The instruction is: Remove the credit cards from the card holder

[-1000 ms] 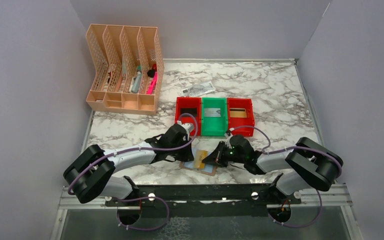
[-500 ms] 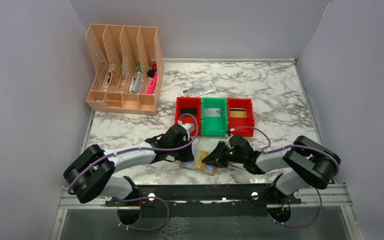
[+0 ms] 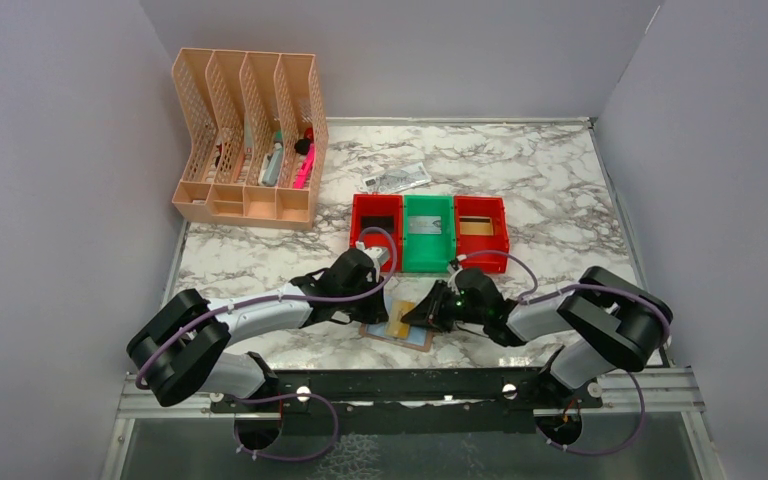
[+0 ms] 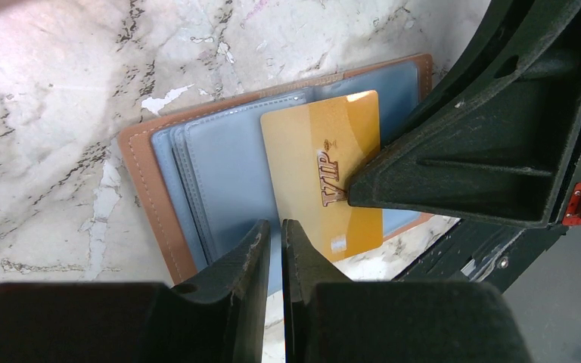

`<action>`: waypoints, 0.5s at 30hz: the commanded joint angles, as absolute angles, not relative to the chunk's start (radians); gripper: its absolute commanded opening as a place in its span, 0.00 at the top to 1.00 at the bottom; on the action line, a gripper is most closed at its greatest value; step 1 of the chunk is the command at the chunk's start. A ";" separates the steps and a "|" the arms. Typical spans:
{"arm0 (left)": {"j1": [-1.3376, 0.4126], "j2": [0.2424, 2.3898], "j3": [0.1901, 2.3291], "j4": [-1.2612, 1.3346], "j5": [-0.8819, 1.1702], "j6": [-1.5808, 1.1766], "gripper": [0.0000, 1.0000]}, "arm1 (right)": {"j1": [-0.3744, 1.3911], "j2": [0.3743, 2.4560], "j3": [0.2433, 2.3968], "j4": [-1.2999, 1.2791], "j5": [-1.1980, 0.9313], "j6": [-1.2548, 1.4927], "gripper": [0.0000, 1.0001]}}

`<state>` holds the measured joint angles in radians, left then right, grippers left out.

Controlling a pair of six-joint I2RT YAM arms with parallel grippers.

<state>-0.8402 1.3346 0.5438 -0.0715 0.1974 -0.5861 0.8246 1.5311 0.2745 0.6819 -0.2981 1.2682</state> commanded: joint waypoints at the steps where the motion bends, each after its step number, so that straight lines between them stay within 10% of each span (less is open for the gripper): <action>1: -0.847 1.341 0.527 -0.124 0.175 -0.570 0.84 | 0.821 1.542 0.291 0.702 -0.290 1.273 0.88; 15: -0.848 1.193 0.552 -0.179 0.057 -0.572 0.83 | 0.821 1.085 0.285 0.211 -0.078 1.125 0.99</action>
<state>-0.8448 1.2160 0.5282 -0.1436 0.1131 -0.5850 0.8242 1.2045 0.2695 0.4191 -0.1913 1.2022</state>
